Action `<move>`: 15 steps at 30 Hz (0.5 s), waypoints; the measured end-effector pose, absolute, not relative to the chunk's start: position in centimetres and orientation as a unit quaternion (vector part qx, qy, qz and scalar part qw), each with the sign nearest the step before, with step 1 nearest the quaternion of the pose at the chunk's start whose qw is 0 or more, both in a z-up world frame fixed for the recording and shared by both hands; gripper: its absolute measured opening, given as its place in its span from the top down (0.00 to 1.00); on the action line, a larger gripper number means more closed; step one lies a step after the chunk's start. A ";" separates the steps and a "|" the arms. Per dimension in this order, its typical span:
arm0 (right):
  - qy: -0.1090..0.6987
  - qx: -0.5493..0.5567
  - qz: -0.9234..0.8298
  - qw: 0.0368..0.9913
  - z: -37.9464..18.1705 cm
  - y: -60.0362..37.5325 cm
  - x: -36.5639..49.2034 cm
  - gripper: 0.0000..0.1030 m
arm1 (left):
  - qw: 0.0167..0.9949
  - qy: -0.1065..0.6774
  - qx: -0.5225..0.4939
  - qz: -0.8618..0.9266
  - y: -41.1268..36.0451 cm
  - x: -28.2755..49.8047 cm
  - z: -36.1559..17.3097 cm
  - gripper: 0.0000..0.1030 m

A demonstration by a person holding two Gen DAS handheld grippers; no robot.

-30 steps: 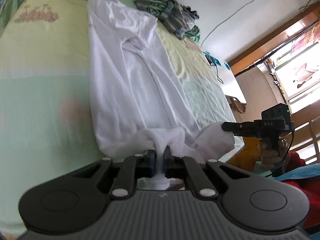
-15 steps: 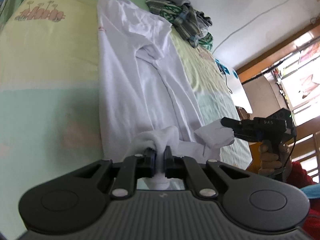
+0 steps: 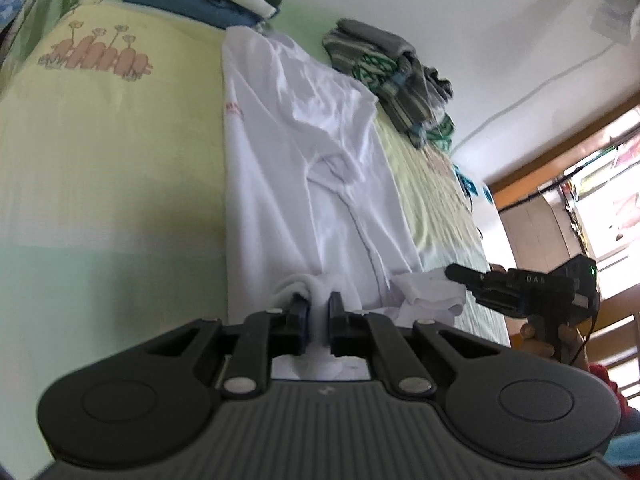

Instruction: Fold clothes

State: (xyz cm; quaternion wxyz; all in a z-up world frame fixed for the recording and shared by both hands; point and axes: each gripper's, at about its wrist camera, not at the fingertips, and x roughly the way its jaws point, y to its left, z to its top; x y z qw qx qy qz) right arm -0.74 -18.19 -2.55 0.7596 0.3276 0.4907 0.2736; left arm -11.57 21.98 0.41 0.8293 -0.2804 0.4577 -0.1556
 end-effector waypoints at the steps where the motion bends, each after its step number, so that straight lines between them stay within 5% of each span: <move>1: 0.490 0.326 0.270 0.762 -2.6 -18.0 -0.4 0.95 | 0.830 0.458 -0.280 -0.153 22.0 -11.1 0.3 0.99; 15: 0.492 0.290 0.229 0.789 -3.8 -15.9 3.2 0.94 | 0.834 0.458 -0.272 -0.143 22.5 -5.9 -0.9 0.97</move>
